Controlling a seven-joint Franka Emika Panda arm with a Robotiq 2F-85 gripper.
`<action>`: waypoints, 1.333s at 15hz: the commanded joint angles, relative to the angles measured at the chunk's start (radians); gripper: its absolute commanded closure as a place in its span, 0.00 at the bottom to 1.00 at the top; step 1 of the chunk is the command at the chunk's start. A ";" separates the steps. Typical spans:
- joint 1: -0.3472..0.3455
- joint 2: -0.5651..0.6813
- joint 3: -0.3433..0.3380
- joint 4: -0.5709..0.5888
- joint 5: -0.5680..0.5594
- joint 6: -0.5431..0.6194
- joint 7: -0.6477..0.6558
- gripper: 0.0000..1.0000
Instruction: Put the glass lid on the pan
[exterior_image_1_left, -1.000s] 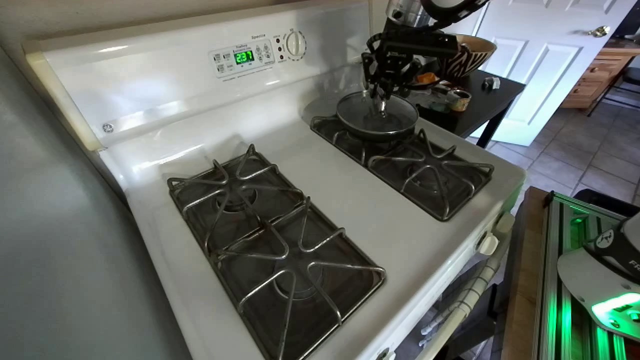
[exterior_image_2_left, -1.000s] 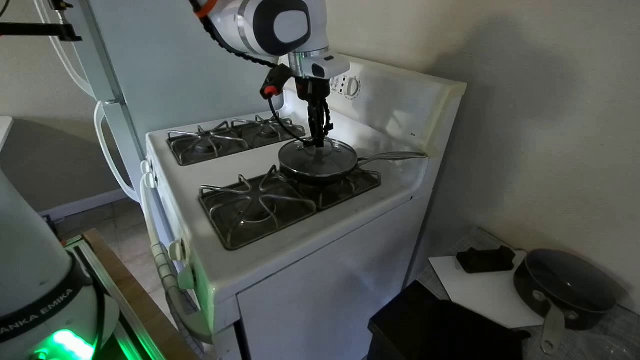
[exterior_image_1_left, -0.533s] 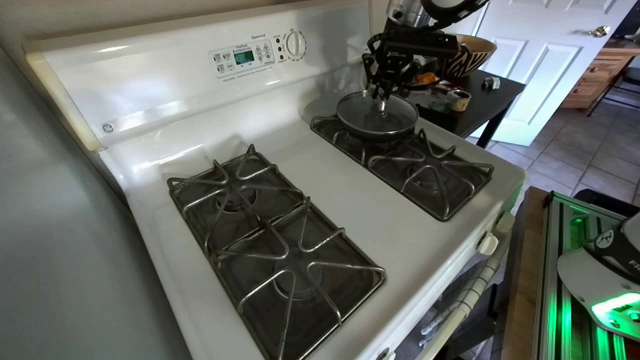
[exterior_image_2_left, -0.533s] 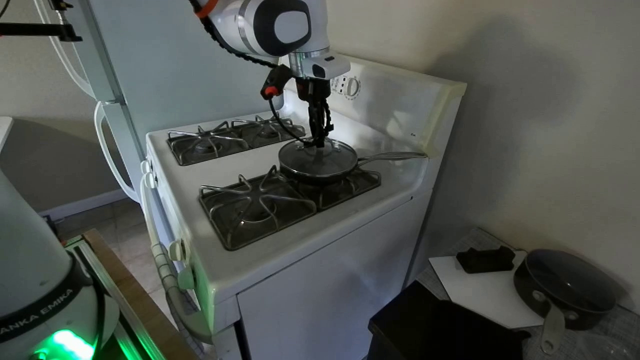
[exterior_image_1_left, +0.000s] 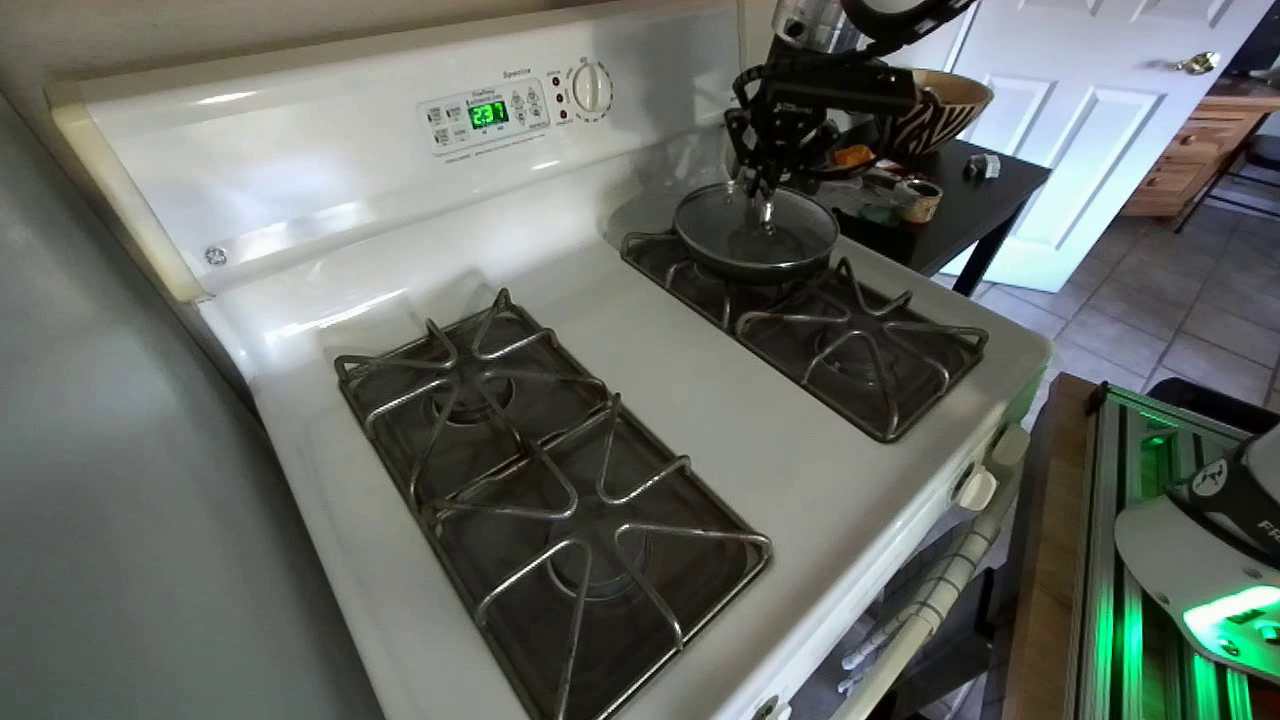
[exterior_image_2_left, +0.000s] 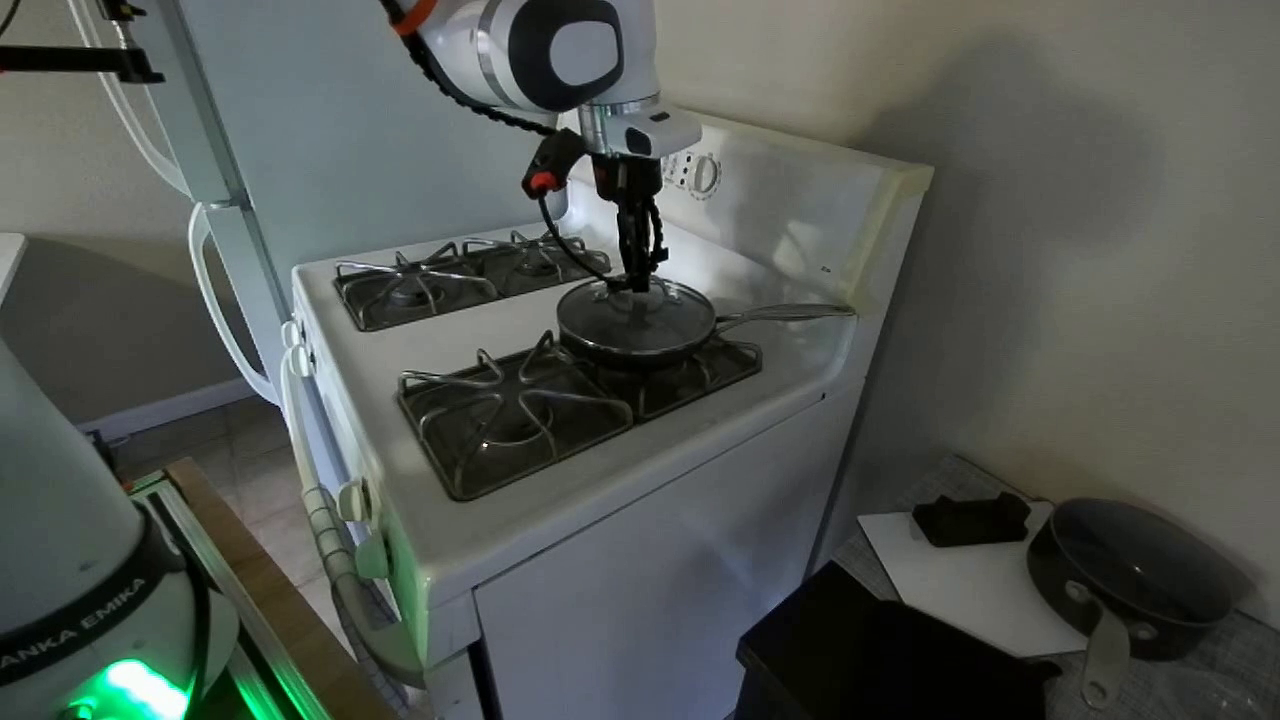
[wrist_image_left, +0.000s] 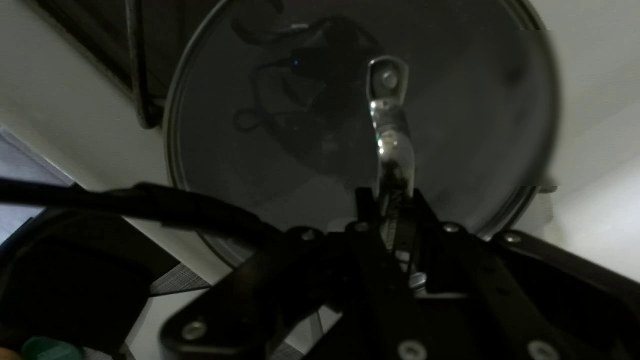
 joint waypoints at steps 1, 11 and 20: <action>-0.001 0.000 -0.001 0.028 0.009 -0.065 0.009 0.97; 0.002 0.020 -0.001 0.064 0.003 -0.097 0.039 0.97; 0.007 0.019 0.003 0.045 0.013 -0.071 0.054 0.97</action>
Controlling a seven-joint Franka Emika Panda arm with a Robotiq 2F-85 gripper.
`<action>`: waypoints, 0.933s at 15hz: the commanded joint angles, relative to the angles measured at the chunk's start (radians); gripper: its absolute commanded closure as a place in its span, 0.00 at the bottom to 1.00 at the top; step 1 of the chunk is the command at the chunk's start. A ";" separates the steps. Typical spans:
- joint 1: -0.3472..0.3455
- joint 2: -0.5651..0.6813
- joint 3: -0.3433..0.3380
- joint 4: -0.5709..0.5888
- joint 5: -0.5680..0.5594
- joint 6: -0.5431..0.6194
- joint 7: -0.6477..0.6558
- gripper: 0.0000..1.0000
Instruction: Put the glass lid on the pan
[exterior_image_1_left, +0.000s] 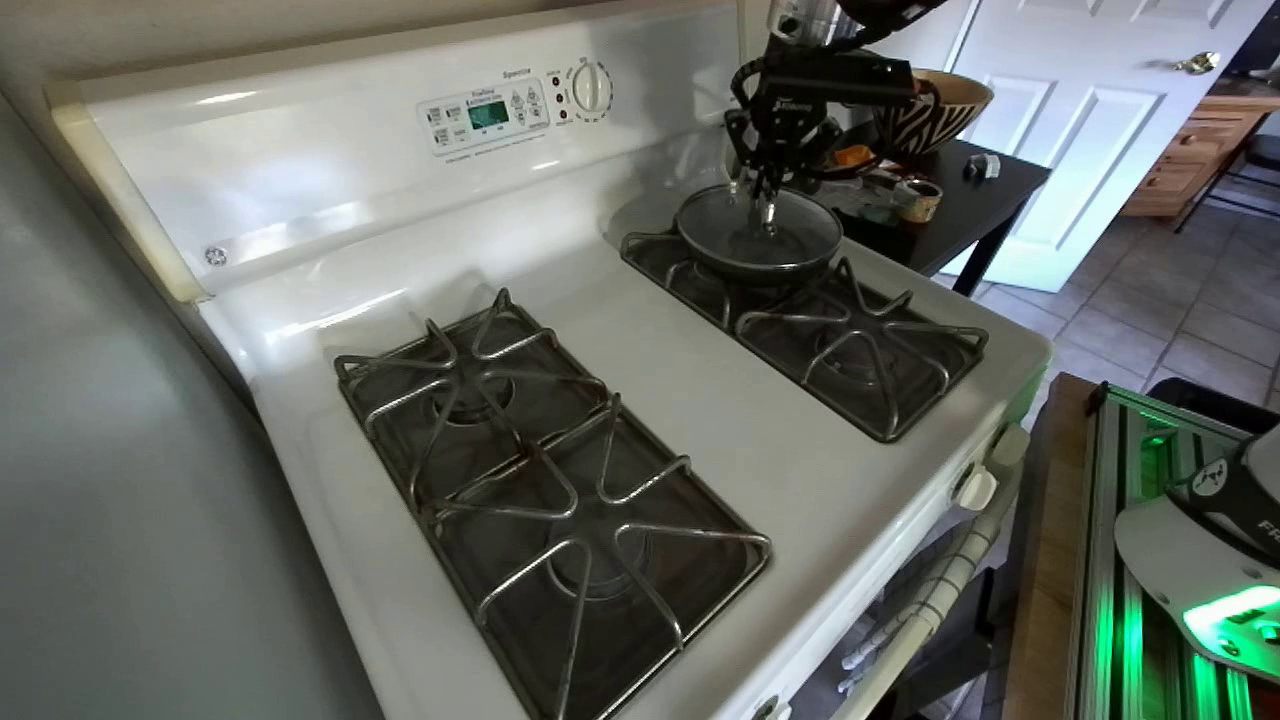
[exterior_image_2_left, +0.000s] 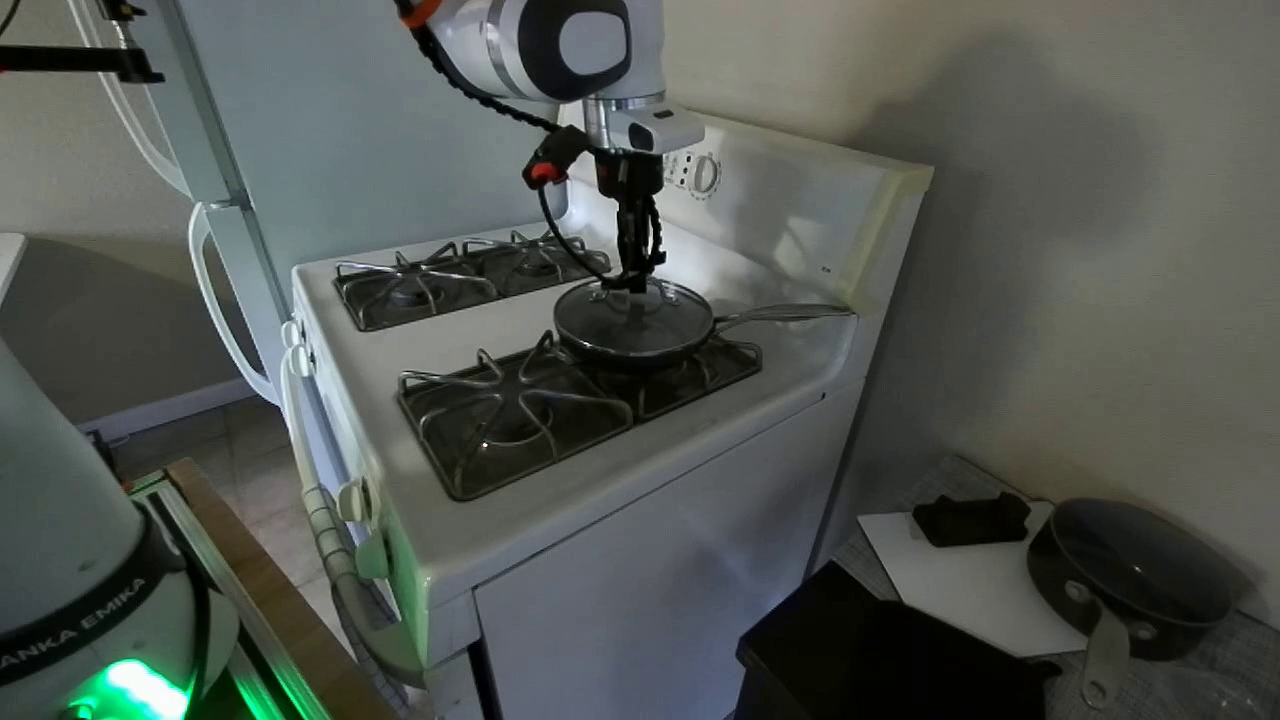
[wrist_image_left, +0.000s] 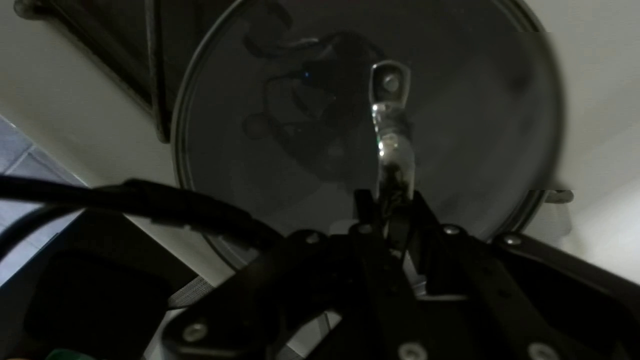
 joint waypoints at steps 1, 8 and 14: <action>0.006 0.006 0.003 0.004 0.011 0.014 0.036 0.97; 0.006 0.004 0.003 0.014 0.015 -0.001 0.025 0.49; 0.005 -0.052 0.007 0.021 0.036 -0.005 -0.064 0.00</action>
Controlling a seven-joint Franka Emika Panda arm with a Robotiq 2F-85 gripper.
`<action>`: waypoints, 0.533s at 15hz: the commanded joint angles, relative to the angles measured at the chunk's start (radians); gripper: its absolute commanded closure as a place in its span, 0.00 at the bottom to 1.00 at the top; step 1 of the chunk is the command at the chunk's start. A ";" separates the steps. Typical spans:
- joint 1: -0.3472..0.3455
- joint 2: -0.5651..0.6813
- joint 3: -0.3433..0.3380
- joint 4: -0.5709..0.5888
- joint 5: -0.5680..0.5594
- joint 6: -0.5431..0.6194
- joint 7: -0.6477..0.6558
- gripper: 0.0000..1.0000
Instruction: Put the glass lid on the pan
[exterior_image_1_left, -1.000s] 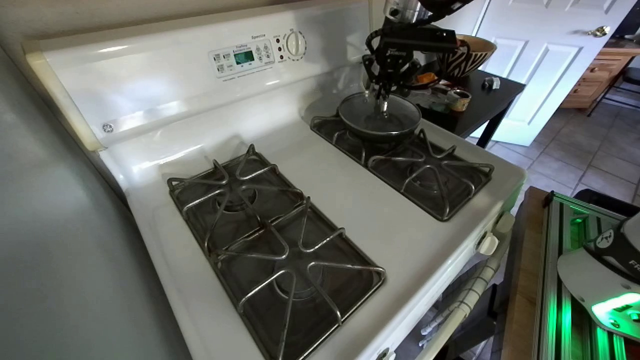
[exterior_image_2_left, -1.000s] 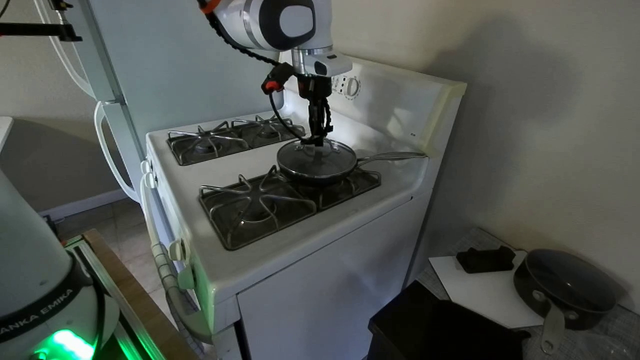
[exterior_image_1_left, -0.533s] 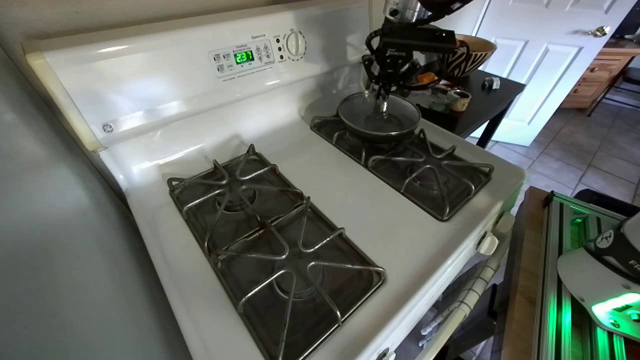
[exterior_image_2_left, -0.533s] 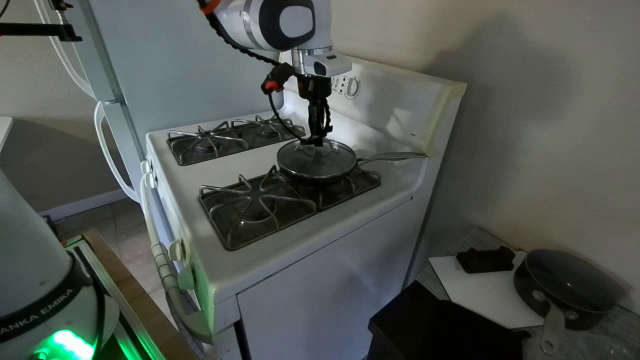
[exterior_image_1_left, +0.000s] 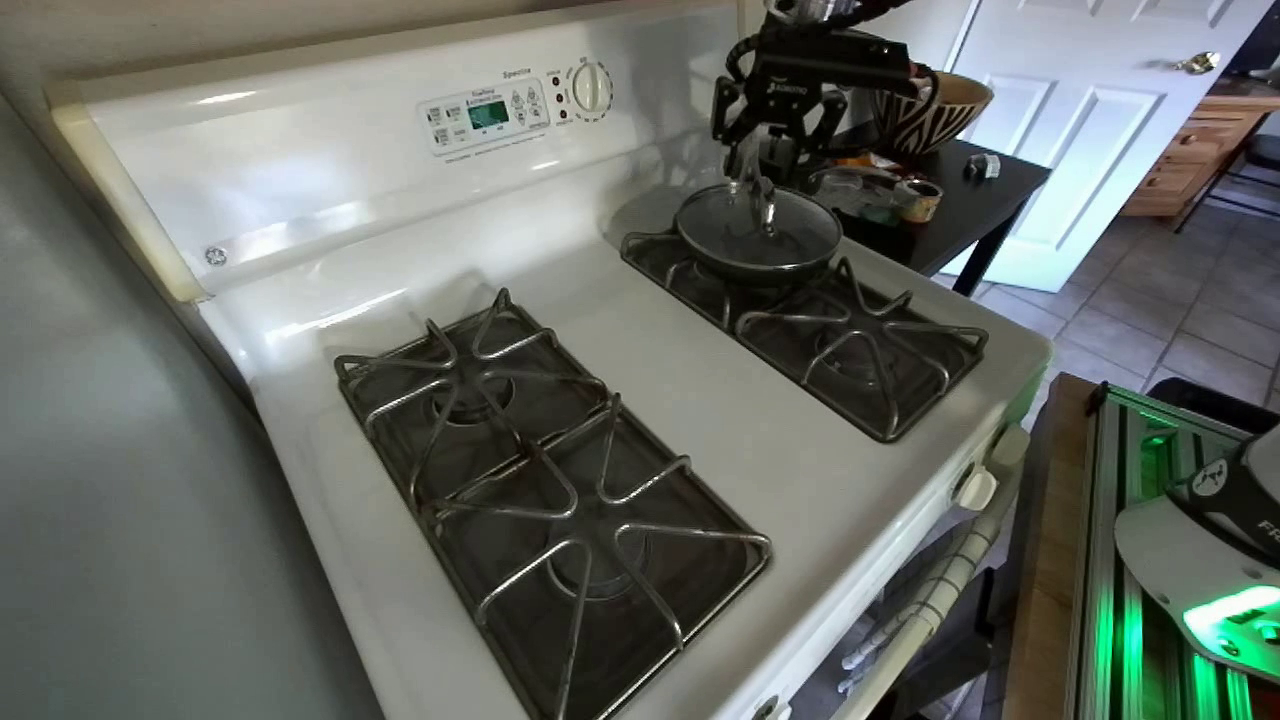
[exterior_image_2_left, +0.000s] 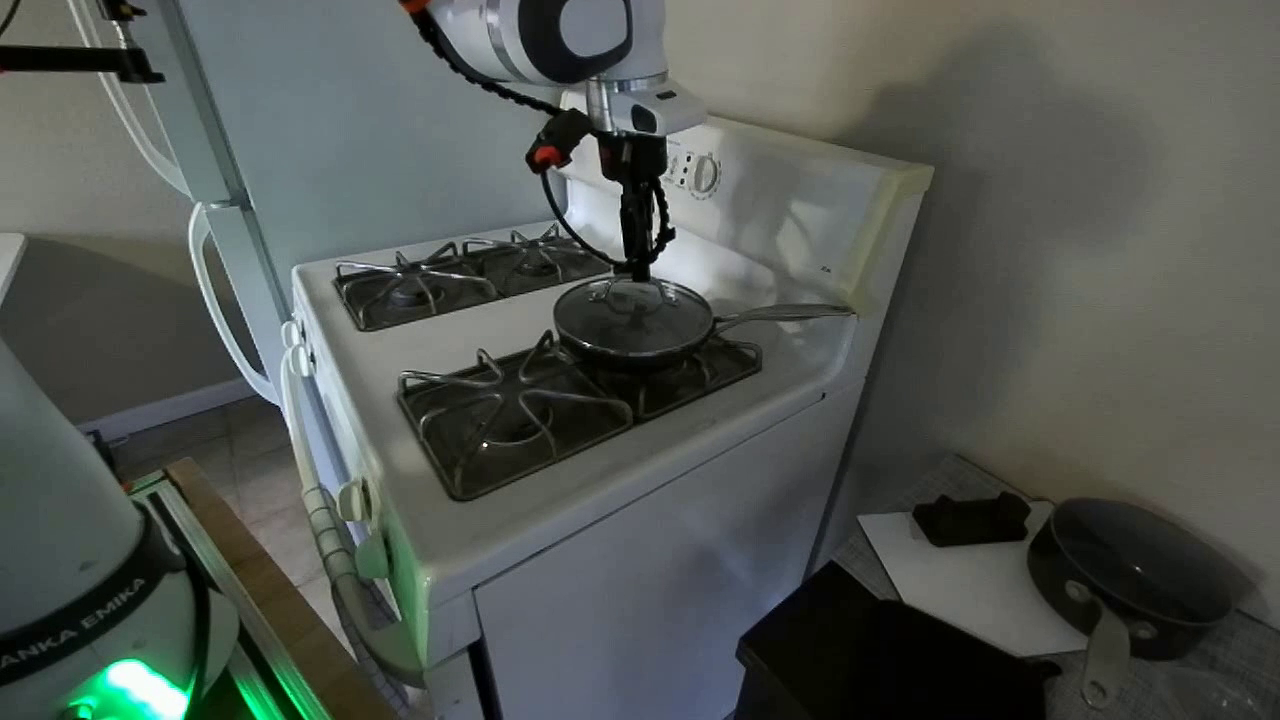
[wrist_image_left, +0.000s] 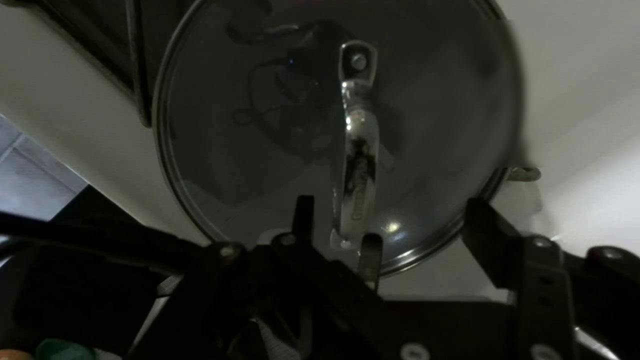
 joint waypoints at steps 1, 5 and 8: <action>0.003 -0.055 0.005 -0.006 0.021 -0.005 -0.112 0.00; 0.002 -0.127 0.009 -0.008 0.036 -0.033 -0.324 0.00; -0.005 -0.180 0.013 -0.008 0.013 -0.051 -0.415 0.00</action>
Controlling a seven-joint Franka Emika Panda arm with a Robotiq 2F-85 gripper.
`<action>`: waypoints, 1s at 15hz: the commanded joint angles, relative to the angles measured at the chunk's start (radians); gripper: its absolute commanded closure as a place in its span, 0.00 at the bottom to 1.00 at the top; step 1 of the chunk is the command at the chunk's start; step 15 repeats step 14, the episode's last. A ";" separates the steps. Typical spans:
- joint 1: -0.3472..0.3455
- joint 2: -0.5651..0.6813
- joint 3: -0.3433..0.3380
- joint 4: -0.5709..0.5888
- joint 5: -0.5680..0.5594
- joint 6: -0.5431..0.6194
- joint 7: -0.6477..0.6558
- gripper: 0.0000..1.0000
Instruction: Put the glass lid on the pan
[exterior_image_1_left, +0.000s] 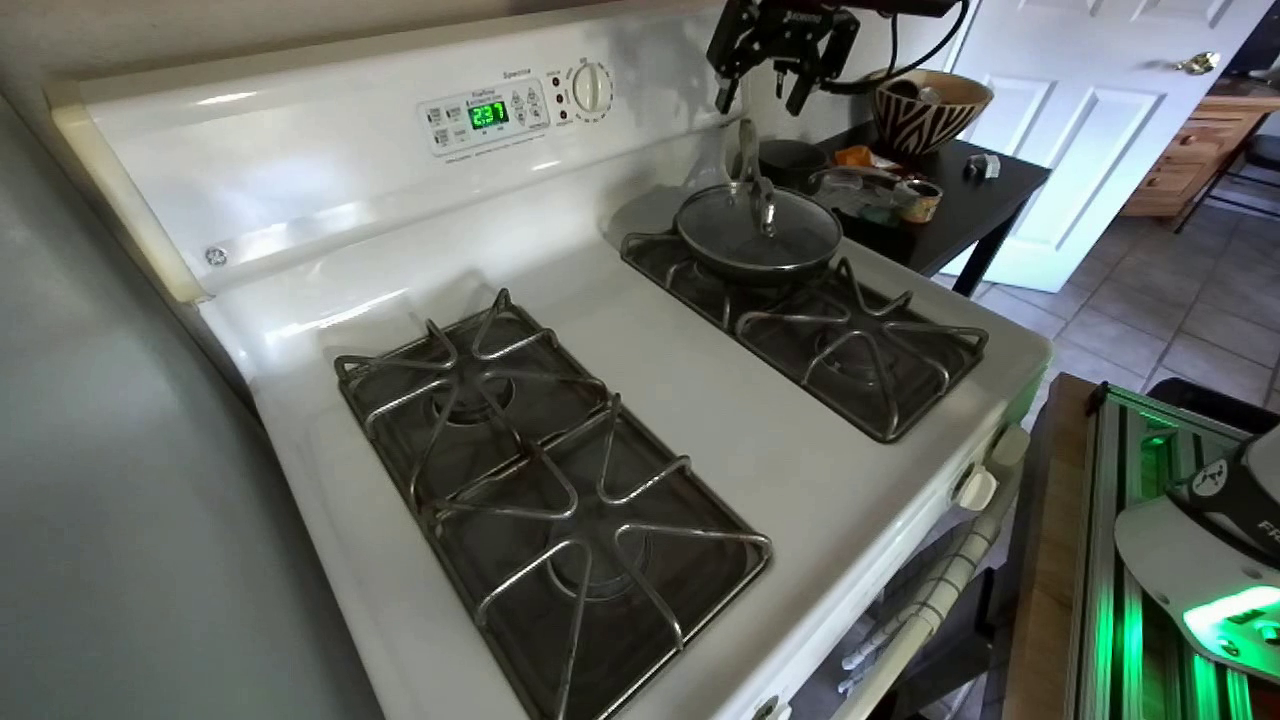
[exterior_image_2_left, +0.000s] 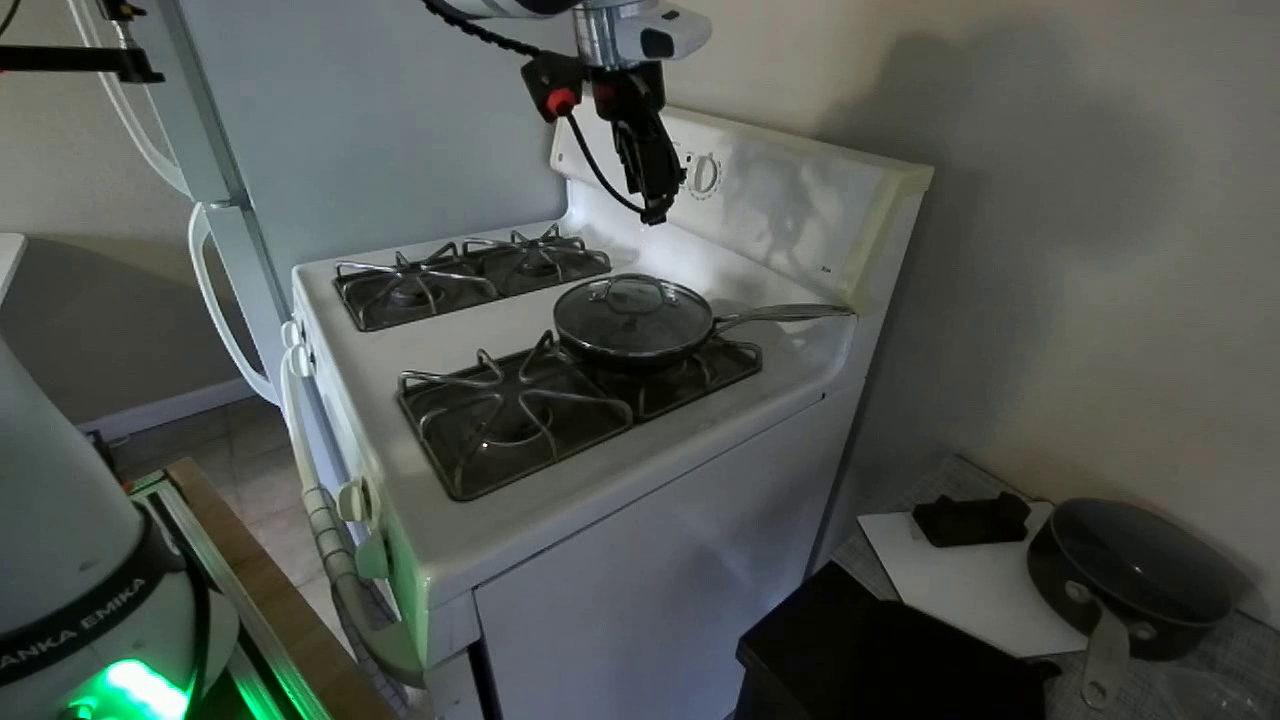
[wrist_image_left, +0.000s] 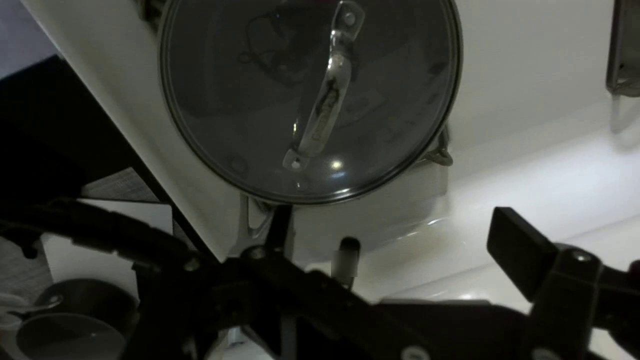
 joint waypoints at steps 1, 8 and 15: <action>-0.009 -0.085 0.007 -0.017 -0.010 -0.049 -0.110 0.00; -0.034 -0.181 0.030 -0.009 -0.080 -0.166 -0.101 0.00; -0.037 -0.178 0.032 0.002 -0.067 -0.151 -0.110 0.00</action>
